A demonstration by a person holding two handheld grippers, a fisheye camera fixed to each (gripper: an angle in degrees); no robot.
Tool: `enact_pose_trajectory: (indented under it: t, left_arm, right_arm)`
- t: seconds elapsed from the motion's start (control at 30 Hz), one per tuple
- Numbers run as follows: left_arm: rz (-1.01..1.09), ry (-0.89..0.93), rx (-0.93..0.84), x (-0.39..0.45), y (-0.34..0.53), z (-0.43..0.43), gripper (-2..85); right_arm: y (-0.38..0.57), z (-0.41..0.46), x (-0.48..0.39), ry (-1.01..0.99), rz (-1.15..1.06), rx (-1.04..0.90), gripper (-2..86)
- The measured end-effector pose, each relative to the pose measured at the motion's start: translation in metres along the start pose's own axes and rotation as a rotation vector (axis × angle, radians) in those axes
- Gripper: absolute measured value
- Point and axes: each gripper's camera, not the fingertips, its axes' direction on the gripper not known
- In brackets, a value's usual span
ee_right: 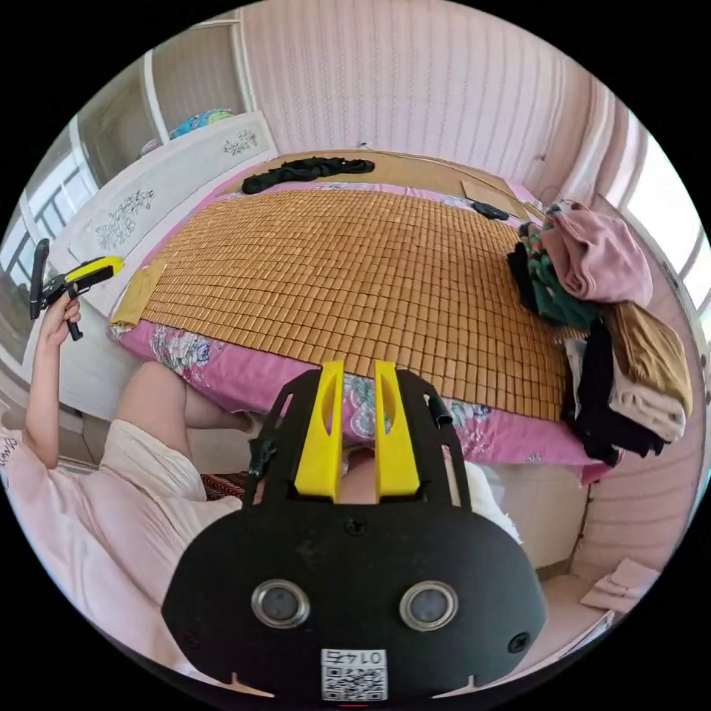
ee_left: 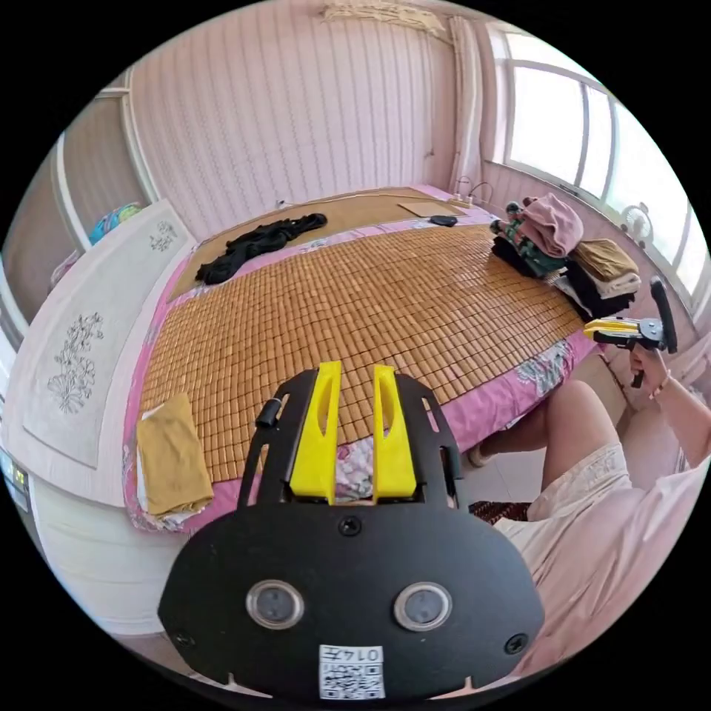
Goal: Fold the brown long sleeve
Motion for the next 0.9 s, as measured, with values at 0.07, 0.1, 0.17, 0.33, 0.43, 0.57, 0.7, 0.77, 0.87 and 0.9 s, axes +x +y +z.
enact_pose_trajectory:
  t: [0.07, 0.1, 0.17, 0.33, 0.43, 0.57, 0.7, 0.77, 0.87, 0.9]
  left_arm:
    - [0.058, 0.012, 0.027, 0.034, -0.024, 0.003, 8.4]
    - [0.09, 0.029, 0.051, 0.056, -0.038, 0.006, 8.7]
    - [0.146, 0.084, 0.099, 0.09, -0.056, 0.012, 9.0]
    - [0.505, 0.157, 0.322, 0.225, -0.095, 0.043, 7.9]
    - [0.596, 0.294, 0.287, 0.293, -0.122, 0.084, 7.2]
    - [0.638, 0.488, 0.211, 0.362, -0.168, 0.129, 7.3]
    - [0.781, 0.537, 0.23, 0.447, -0.227, 0.157, 8.2]
    - [0.813, 0.551, 0.238, 0.478, -0.253, 0.169, 8.6]
    - [0.824, 0.582, 0.26, 0.522, -0.294, 0.184, 9.1]
    - [0.804, 0.622, 0.267, 0.535, -0.309, 0.189, 9.5]
  right_arm:
    - [0.026, -0.009, 0.023, 0.003, 0.046, 0.02, 7.2]
    - [0.041, -0.014, 0.037, 0.014, 0.065, 0.035, 7.2]
    - [0.058, -0.02, 0.057, 0.038, 0.096, 0.051, 7.2]
    - [0.092, -0.041, 0.124, 0.098, 0.209, 0.141, 8.9]
    - [0.098, -0.046, 0.165, 0.182, 0.269, 0.122, 14.1]
    - [0.091, -0.061, 0.206, 0.322, 0.233, 0.109, 16.2]
    - [0.072, -0.085, 0.253, 0.432, 0.227, 0.231, 15.9]
    - [0.057, -0.085, 0.272, 0.445, 0.207, 0.24, 15.5]
    - [0.033, -0.069, 0.304, 0.428, 0.219, 0.189, 14.8]
    - [0.027, -0.06, 0.318, 0.423, 0.243, 0.154, 14.3]
